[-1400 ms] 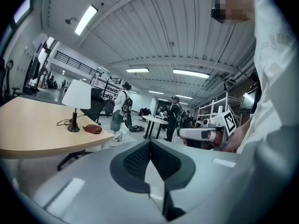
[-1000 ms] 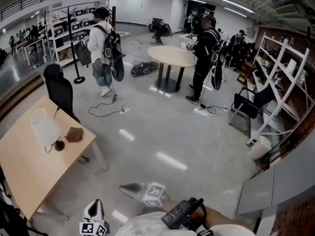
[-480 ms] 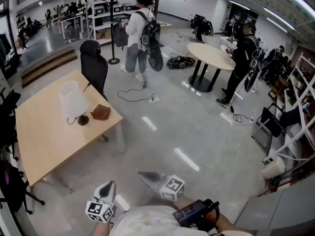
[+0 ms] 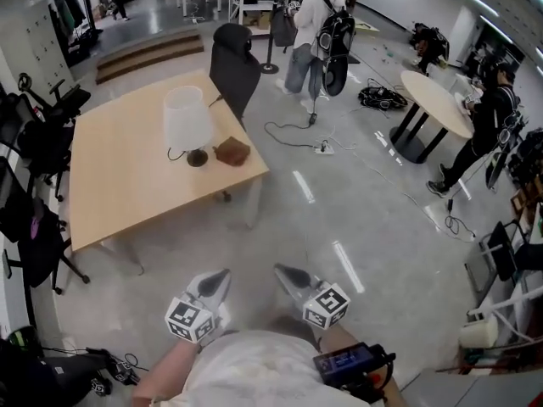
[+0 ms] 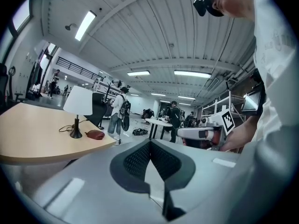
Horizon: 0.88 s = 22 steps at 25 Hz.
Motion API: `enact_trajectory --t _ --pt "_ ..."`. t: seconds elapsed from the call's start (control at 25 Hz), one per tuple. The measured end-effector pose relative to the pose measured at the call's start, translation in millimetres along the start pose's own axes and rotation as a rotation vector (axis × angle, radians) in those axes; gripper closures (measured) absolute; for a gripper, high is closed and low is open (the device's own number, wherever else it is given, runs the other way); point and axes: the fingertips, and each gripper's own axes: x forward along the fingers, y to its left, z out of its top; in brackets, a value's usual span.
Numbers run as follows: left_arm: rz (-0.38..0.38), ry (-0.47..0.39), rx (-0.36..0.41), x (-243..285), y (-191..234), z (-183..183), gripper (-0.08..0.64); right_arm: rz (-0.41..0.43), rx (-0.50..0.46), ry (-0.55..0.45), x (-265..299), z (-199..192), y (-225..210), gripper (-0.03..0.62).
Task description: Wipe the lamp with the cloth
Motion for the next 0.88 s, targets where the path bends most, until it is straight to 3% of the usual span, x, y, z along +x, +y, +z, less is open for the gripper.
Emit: enact_trajectory --t 0.24,0.4,0.88 --pt "0.016 0.025 0.005 23.4 -13.8 5.5 0.558 0.033 0.019 0.040 -4.3 7.8 -19.9 0.580" --pt "0.046 0.024 -0.028 42.8 -3.6 2.0 0.560 0.111 -0.044 0.090 13.8 -0.4 -28.9 0.580" --pt "0.154 0.024 -0.047 117.3 27.3 32.7 0.559 0.209 -0.035 0.070 55.7 34.4 -111.1 0.580"
